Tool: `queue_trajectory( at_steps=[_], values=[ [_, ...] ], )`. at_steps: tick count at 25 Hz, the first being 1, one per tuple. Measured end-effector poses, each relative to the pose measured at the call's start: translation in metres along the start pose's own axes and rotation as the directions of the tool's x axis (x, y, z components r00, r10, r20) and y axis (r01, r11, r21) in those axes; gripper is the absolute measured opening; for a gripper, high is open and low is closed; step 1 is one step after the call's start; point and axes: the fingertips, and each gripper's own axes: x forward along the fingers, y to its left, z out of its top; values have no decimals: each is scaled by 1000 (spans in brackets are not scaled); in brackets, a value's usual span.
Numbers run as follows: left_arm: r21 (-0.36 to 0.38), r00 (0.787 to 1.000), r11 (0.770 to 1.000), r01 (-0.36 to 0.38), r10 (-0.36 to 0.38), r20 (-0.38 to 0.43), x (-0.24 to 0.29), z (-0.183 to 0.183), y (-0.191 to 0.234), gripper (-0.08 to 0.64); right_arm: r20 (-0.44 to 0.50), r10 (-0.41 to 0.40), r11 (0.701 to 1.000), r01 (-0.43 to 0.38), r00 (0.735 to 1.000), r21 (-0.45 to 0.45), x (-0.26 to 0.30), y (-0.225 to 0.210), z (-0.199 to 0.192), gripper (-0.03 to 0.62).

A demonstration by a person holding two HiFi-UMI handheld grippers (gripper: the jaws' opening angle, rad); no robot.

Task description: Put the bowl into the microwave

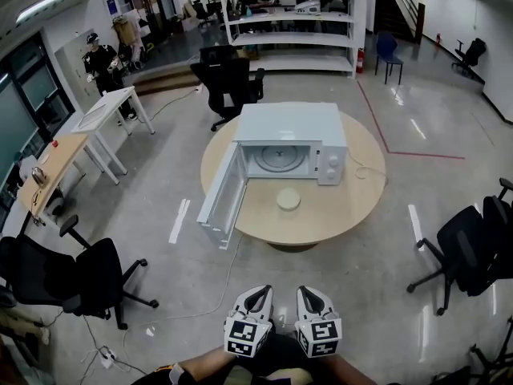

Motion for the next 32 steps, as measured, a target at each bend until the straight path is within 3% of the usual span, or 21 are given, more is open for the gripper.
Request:
queue_trajectory(
  at_steps=[5,13,25,32],
  values=[
    [12,998,998,55,-55,-7,24,10,7,46,-25,-38,999,38,999,12,17,-13,7,15],
    [-22,997,997,74,-74,-18,61,21,48,46,-74,-54,998,55,996,4,67,-20,23,15],
    [-43,988,987,153,-151,41,123,49,111,46,-112,-126,991,120,986,-63,144,-30,60,15],
    [-77,984,981,177,-175,31,138,59,147,46,-128,-155,985,144,980,-90,180,-23,75,15]
  ],
)
